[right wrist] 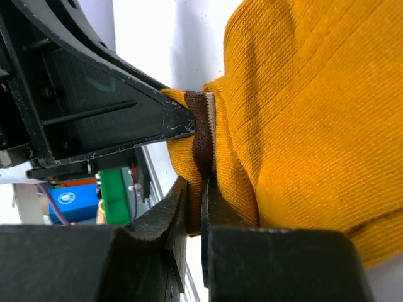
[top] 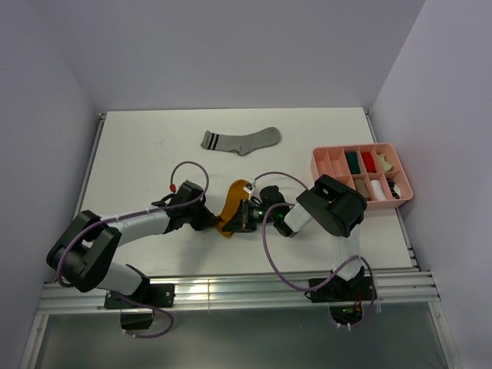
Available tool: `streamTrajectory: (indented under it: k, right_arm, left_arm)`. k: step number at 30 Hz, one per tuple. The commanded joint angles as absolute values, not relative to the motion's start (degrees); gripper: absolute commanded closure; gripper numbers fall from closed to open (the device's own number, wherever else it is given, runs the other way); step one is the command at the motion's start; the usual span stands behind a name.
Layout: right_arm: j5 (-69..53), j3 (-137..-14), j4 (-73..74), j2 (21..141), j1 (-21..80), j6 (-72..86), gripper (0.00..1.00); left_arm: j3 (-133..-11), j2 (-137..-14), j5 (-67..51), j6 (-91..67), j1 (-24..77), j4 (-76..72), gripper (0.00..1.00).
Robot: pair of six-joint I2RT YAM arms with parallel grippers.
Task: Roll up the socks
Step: Roll the sock at the center of the board.
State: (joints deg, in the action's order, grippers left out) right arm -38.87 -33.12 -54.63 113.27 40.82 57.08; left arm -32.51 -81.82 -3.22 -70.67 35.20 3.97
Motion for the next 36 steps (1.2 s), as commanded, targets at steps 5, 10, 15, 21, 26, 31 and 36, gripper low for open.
streamTrajectory:
  k: [5,10,15,21,26,31,36]
  right_arm:
    - [-30.96,-34.63,-37.47,104.96,41.22,44.67,0.73]
    - [-19.27,-36.03,-27.7,94.85,44.11,36.22,0.57]
    - [-1.08,-37.44,-18.99,86.41,50.17,27.17,0.5]
    - [17.38,-43.67,-15.12,88.49,60.28,20.13,0.49]
    - [26.27,-48.95,-13.19,95.34,65.82,16.0,0.48]
    - [28.74,-53.61,-11.34,100.8,68.99,14.42,0.48]
    - [32.6,-56.51,-9.06,106.17,69.96,14.41,0.48]
  left_arm:
    - [-43.38,-88.5,2.02,-63.38,35.68,23.27,1.0]
    - [-54.03,-95.16,5.45,-56.19,35.68,36.09,1.0]
    - [-65.03,-101.77,6.68,-49.93,35.68,43.06,1.0]
    - [-72.68,-108.97,6.15,-43.6,35.6,48.07,0.99]
    - [-75.14,-110.92,6.33,-41.75,35.68,49.74,1.0]
    - [-75.94,-111.62,6.5,-40.52,35.6,50.1,1.0]
    - [-76.46,-112.15,6.42,-39.64,35.42,50.19,1.0]
